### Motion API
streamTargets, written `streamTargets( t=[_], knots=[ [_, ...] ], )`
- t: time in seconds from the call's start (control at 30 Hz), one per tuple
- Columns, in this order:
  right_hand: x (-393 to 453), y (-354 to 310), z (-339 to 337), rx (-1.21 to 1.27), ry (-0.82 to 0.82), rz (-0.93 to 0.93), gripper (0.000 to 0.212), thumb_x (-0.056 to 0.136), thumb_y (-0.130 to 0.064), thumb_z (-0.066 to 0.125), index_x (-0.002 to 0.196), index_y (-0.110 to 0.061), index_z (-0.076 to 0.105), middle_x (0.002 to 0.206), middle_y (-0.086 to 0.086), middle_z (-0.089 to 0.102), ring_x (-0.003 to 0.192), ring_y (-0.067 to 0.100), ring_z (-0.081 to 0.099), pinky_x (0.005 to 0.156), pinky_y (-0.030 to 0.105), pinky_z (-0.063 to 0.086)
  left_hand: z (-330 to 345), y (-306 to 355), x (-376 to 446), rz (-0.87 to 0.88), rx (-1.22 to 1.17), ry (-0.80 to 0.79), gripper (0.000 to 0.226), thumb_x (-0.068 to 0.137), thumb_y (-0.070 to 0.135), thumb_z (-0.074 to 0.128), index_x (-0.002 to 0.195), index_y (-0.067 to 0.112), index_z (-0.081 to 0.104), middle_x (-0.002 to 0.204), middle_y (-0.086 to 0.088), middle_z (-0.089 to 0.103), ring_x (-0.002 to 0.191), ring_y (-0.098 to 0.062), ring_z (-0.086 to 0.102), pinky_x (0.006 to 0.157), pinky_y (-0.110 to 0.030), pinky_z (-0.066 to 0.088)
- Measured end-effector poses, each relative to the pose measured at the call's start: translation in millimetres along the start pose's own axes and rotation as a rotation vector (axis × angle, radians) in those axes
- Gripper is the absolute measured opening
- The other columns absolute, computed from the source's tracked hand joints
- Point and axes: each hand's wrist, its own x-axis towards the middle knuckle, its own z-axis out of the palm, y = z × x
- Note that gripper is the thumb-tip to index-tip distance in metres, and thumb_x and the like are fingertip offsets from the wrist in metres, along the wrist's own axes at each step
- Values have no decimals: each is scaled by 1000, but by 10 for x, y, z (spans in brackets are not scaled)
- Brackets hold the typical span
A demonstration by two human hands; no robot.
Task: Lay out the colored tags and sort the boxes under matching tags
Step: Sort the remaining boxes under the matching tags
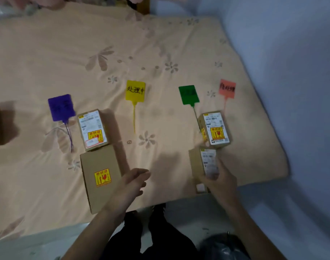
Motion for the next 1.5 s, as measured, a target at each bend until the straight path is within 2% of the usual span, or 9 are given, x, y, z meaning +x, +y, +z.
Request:
streamTargets(
  t=[0.13,0.37,0.6,0.73,0.93,1.13,1.23,1.37,1.5],
  knots=[
    [269,496,-41,-371,79,48,83,85,-31,88,153,-4,49,142,23,63,123,47,65,99,54,56,70,-120,23,-48,24,22,13,102,22,68,106,19,80,117,-13,79,114,-31,72,91,-38,56],
    [390,268,51,-498,124,52,91,93,-44,79,165,-12,34,171,18,37,144,48,45,107,67,49,-144,-77,-74,-60,-25,94,16,104,13,64,111,8,77,114,-20,79,97,-29,70,89,-38,53],
    [129,-493,359,-291,387,-260,46,96,-24,65,133,4,66,148,32,61,134,52,57,111,62,46,-968,-71,-312,16,-74,235,18,105,13,60,114,8,75,112,-16,79,95,-25,72,85,-34,52],
    [-197,-1296,1036,-129,152,-441,36,97,-20,60,132,-15,68,143,8,68,132,40,62,116,56,46,-1711,-218,-432,85,-120,362,15,103,19,63,106,17,77,110,-8,81,106,-29,76,89,-39,59],
    [-977,-2380,2728,-10,-372,-513,48,100,3,63,113,-42,72,117,-15,78,105,7,71,77,-2,47,-3130,-785,-632,128,-364,544,14,102,15,66,107,15,79,113,-12,81,102,-27,78,84,-31,57],
    [-1984,-2975,4555,13,-701,-371,22,100,-19,73,113,-37,75,124,-14,75,121,13,68,109,39,56,-4703,-1470,-786,219,-450,874,11,95,22,65,103,24,72,88,13,79,83,-8,74,66,-26,59],
    [-2323,-3271,5239,44,-762,-253,42,89,-48,72,129,-37,68,131,-26,66,121,2,65,114,50,53,-5400,-1684,-768,215,-534,1068,8,93,27,61,97,30,67,90,23,73,98,-19,73,81,-34,59],
    [-2473,-3538,5941,228,-765,-154,39,101,-19,74,138,-26,64,132,-14,74,123,5,70,105,40,59,-5841,-1926,-348,21,-661,877,27,99,31,59,125,24,55,120,3,66,111,-30,65,102,-54,55],
    [-2570,-3670,6286,278,-822,-22,42,101,-9,73,140,-18,60,133,6,78,118,26,77,96,47,64,-5872,-1956,-43,-104,-713,529,42,98,43,56,133,22,49,121,-8,74,99,-25,64,72,-36,50]
  ],
)
